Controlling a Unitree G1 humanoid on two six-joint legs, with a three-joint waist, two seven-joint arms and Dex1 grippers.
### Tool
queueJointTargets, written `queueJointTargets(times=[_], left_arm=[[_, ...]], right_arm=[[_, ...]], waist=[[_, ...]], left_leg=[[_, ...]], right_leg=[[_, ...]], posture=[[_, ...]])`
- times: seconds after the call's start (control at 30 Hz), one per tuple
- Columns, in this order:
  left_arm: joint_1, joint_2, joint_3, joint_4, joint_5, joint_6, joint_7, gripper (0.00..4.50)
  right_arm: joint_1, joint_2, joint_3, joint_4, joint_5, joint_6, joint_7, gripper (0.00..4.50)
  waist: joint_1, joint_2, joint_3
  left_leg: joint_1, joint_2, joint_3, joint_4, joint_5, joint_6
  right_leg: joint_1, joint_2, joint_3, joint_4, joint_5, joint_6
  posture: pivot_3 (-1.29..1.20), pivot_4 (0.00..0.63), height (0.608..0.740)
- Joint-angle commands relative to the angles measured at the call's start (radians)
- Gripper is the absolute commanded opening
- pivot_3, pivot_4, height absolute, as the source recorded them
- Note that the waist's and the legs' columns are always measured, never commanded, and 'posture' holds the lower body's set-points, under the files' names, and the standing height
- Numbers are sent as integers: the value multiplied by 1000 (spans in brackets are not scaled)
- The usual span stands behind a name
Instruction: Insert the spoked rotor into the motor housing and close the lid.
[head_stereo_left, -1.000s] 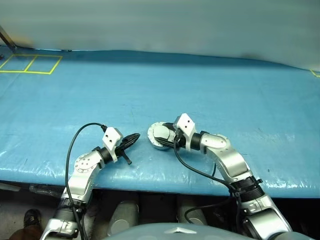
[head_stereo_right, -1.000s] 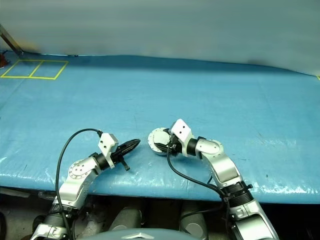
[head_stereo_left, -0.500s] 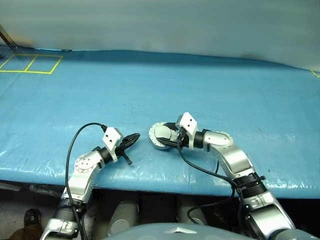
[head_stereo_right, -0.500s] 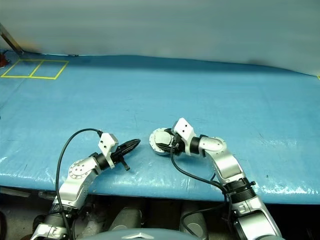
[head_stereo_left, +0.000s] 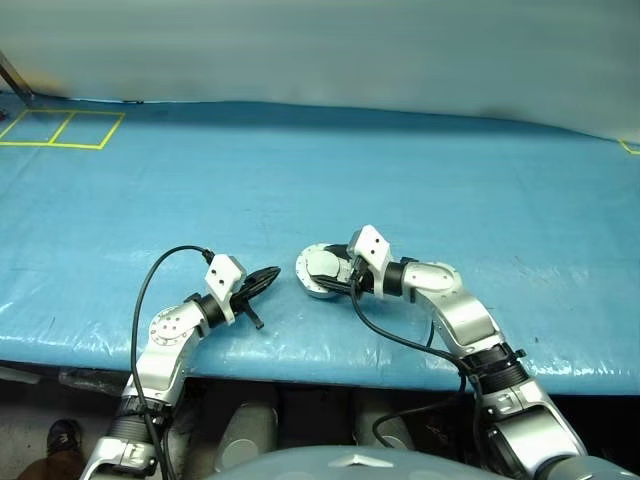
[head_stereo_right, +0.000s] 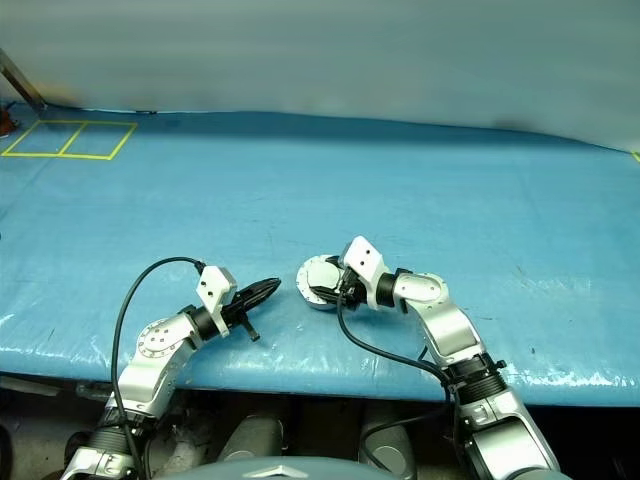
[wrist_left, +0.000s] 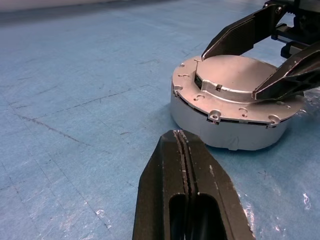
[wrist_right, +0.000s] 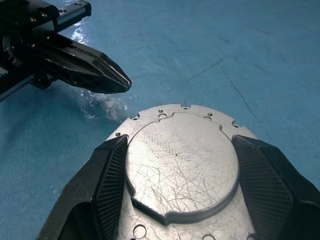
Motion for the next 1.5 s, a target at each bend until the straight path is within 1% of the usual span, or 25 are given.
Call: queueJointTargets(times=[0.03, 0.23, 0.37, 0.6, 0.73, 0.83, 0.9, 1.07, 1.2, 1.33, 1.4, 1.47, 1.5], left_arm=[[-5, 2, 0, -36, 4, -12, -2, 0], [-17, -13, 2, -39, -13, 7, 1, 0], [-36, -33, 7, -57, -107, 75, -62, 0], [-66, -54, 9, -56, -172, 145, -105, 0], [-87, -58, -10, -23, -134, 160, -103, 0], [-103, -44, -42, 24, -36, 153, -52, 0], [-106, -39, -59, 45, -4, 145, -47, 0], [-101, -45, -80, 50, 22, 143, -47, 0], [-96, -55, -87, 46, 14, 143, -54, 0], [-93, -62, -86, 43, 9, 138, -55, 0], [-93, -62, -86, 43, 9, 136, -54, 0], [-92, -62, -86, 43, 8, 135, -54, 0], [-92, -61, -86, 43, 8, 134, -53, 0]], right_arm=[[13, -9, 25, 25, -56, 10, -31, 3018], [14, -16, 28, 31, -67, 5, -31, 3018], [13, -18, 26, 31, -64, 14, -31, 3018], [14, -18, 24, 30, -66, 18, -38, 3018], [16, -19, 24, 30, -67, 17, -40, 3018], [16, -18, 23, 26, -69, 15, -47, 3018], [16, -17, 23, 23, -69, 17, -49, 3018], [16, -17, 21, 16, -71, 19, -56, 3018], [17, -17, 20, 12, -71, 25, -58, 3018], [18, -13, 4, 1, -38, 46, -40, 3018], [22, -16, -6, -18, -15, 47, -24, 3798], [28, -13, -24, -41, 4, 41, -24, 4373], [32, -11, -36, -53, 13, 38, -25, 4477]], waist=[[-1, 0, 0], [-1, 0, -1], [-1, 0, -1], [-2, 0, -1], [-1, 0, -1], [-1, 0, -1], [-1, 0, -2], [2, 0, -3], [4, 0, -3], [4, 0, -3], [5, 0, -3], [7, 0, -3], [8, 0, -3]], left_leg=[[0, 0, 0, 0, 0, 0], [1, 0, 0, 1, 0, 0], [1, 0, 0, 1, 0, 0], [1, 0, 0, 1, 0, 0], [1, 0, 0, 1, 0, 0], [1, 0, 0, 1, 0, 0], [1, 0, 0, 1, 0, 0], [1, 0, 0, 1, 0, 0], [1, 0, 0, 1, 0, 0], [1, 0, 0, 1, 0, 0], [1, 0, 0, 1, 0, 0], [1, -1, 0, 1, 0, 0], [0, -1, 0, 1, 0, 0]], right_leg=[[0, 0, 0, 0, 0, 0], [1, 0, 0, 0, 0, -1], [1, 0, 0, 0, 0, -1], [1, 0, 0, 0, 0, 0], [1, 0, 0, 0, 0, 0], [2, 0, 0, 0, 0, 0], [2, 0, 0, 0, 0, 0], [2, 0, 0, 0, 0, 0], [2, 0, 0, 0, 0, 0], [2, 0, 0, 0, 0, 0], [2, 0, 0, 0, 0, 0], [2, 0, 0, 0, 0, 0], [2, 0, 0, 0, 0, 0]], posture=[[0, 150, 740], [0, 150, 740], [0, 150, 740], [0, 150, 740], [0, 150, 740], [0, 150, 740], [0, 150, 740], [0, 150, 740], [0, 150, 740], [0, 150, 740], [0, 150, 740], [0, 150, 740], [0, 150, 740]])
